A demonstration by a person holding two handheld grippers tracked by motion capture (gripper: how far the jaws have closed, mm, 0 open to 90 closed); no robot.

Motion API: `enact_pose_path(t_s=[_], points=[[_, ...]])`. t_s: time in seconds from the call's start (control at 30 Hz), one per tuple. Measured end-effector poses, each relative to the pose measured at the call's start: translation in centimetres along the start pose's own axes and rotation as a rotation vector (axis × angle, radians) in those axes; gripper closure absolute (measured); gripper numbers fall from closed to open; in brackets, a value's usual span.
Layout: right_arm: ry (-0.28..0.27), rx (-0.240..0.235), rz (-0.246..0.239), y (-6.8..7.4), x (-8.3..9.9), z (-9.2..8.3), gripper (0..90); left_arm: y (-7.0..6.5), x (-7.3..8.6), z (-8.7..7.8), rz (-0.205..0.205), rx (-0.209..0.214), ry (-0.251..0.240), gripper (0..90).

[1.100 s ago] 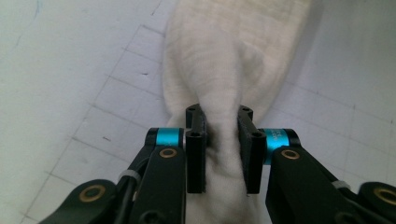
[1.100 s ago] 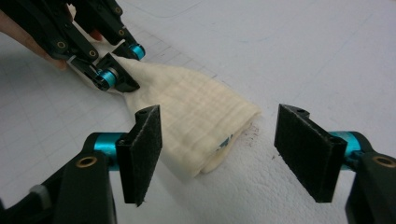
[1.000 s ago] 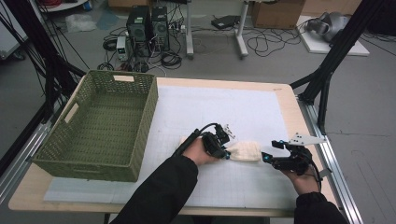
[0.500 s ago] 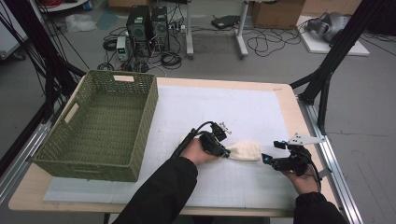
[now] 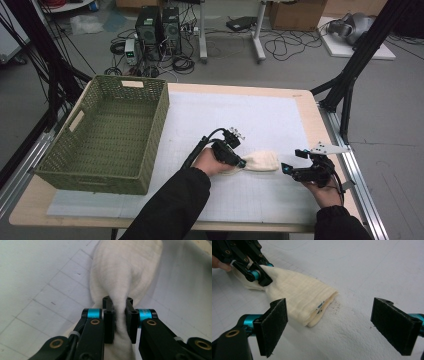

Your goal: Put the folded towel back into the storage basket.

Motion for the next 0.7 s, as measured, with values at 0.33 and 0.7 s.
enact_pose_path(t_s=[0.33, 0.7], points=[[-0.019, 0.002, 0.019, -0.3, 0.0, -0.3, 11.9, 0.3, -0.2, -1.6, -0.080, 0.029, -0.076, 81.3], [-0.025, 0.004, 0.021, -0.5, 0.0, -0.2, 11.8, 1.3, 0.9, -2.8, -0.180, 0.078, -0.145, 81.3]])
Point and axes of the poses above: each handheld gripper's, and its own axes: z roughly forward along the jaws, x roughly out of its underside, y roughly to its left, the point moved 3 cm from there along z, roughly forward along the jaws, and after that the axes turned 2 degrees about y, right-handed, at the moved point
